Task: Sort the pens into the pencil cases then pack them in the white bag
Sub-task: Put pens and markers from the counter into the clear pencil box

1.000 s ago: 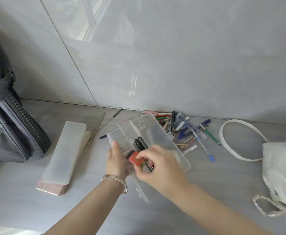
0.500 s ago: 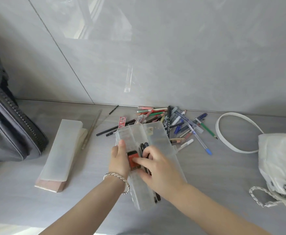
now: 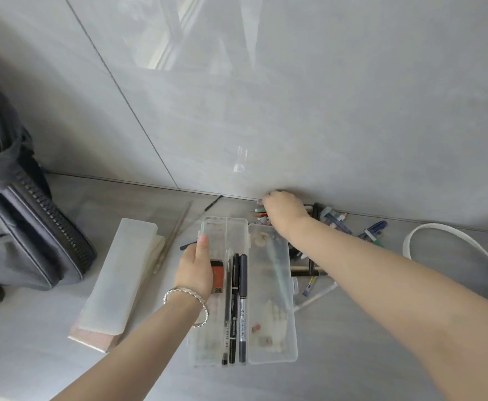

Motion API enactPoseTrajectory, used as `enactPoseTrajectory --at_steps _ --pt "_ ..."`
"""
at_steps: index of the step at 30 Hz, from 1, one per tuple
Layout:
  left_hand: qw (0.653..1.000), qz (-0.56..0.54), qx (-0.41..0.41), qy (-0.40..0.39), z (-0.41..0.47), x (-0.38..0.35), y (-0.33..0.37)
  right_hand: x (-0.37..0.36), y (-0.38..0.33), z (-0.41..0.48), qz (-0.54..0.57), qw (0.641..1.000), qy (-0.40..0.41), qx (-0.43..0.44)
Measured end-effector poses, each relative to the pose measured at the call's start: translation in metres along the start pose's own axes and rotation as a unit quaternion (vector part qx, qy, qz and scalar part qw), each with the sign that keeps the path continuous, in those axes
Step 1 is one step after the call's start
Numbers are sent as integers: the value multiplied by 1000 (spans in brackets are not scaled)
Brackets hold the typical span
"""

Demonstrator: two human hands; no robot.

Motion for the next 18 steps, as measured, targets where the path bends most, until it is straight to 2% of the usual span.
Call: enactPoseTrajectory --at_steps 5,12,15,17,18 --pt "1000 9 13 -18 6 -3 -8 -16 -3 10 -98 995 -2 -1" --pt "999 -1 26 -28 4 -3 -14 -16 -7 6 -126 989 32 75" --pt "1000 5 5 -26 2 0 -10 11 -11 -13 -34 981 152 120" --pt "1000 12 0 -24 2 4 -8 21 8 -23 84 979 165 82" --pt "1000 13 0 -25 2 5 -9 22 26 -27 121 979 163 35"
Point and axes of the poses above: each hand's wrist, its own z-axis towards the middle knuckle, its own x-axis out of the back of the hand, y = z × x, the point moved 10 cm from there along z, towards the middle knuckle, and after that the axes turned 2 degrees about -x, right-handed, at the moved point
